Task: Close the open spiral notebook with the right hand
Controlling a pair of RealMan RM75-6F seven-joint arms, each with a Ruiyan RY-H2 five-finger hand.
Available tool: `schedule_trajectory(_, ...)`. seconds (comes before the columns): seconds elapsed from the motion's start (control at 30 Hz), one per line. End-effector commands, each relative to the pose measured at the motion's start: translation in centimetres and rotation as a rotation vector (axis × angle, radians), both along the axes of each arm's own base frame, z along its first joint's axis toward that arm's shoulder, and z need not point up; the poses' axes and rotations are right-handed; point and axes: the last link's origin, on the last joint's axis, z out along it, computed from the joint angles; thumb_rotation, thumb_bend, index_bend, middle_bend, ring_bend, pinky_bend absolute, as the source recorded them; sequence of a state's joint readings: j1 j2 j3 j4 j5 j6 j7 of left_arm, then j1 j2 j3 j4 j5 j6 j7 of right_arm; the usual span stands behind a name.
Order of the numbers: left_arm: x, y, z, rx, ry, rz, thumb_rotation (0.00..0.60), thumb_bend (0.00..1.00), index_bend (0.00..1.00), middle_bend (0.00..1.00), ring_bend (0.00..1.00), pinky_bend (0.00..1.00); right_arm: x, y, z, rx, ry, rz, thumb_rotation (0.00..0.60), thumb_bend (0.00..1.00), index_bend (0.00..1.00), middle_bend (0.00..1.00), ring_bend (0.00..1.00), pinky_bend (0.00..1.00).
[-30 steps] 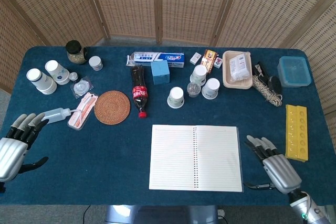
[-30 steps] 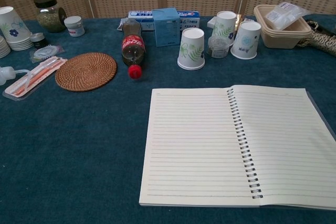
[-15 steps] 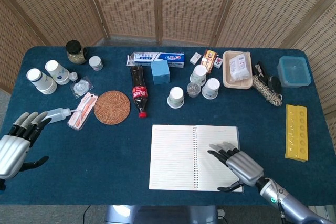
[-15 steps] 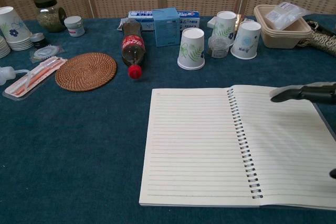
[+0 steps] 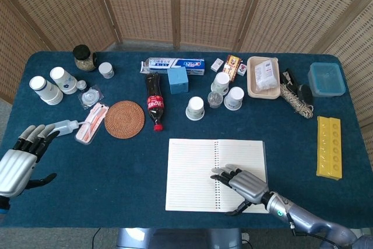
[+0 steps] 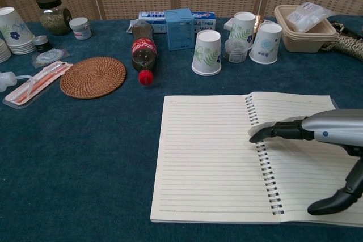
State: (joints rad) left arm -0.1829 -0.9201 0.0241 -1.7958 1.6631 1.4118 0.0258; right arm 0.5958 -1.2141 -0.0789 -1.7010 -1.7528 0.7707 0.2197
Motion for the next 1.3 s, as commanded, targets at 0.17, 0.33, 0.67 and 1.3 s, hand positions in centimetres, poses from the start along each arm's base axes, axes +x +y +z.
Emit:
schedule_trajectory(0.17,0.2,0.1,-0.2,-0.002,-0.004,-0.005,0.600,0.00,0.00,0.00,0.00,0.00,-0.8,0.3,0.2,-0.023,0.024,0.022,0.345,0.20,0.08,0.07,0.00,0.00)
schedule_trajectory(0.33,0.3,0.0,-0.5,-0.010,-0.005,-0.011,0.600,0.00,0.00,0.00,0.00,0.00,-2.4,1.5,0.8,-0.031,0.046,-0.003,0.339,0.20,0.10,0.08,0.00,0.00)
schedule_trajectory(0.67,0.4,0.0,-0.8,-0.017,-0.009,-0.016,0.600,0.00,0.00,0.00,0.00,0.00,-4.7,3.4,1.6,-0.035,0.062,-0.059,0.338,0.20,0.11,0.11,0.06,0.00)
schedule_trajectory(1.3,0.6,0.2,-1.6,-0.035,-0.017,-0.023,0.600,0.00,0.00,0.00,0.00,0.00,-7.7,7.1,3.3,-0.030,0.097,-0.124,0.320,0.20,0.12,0.14,0.19,0.12)
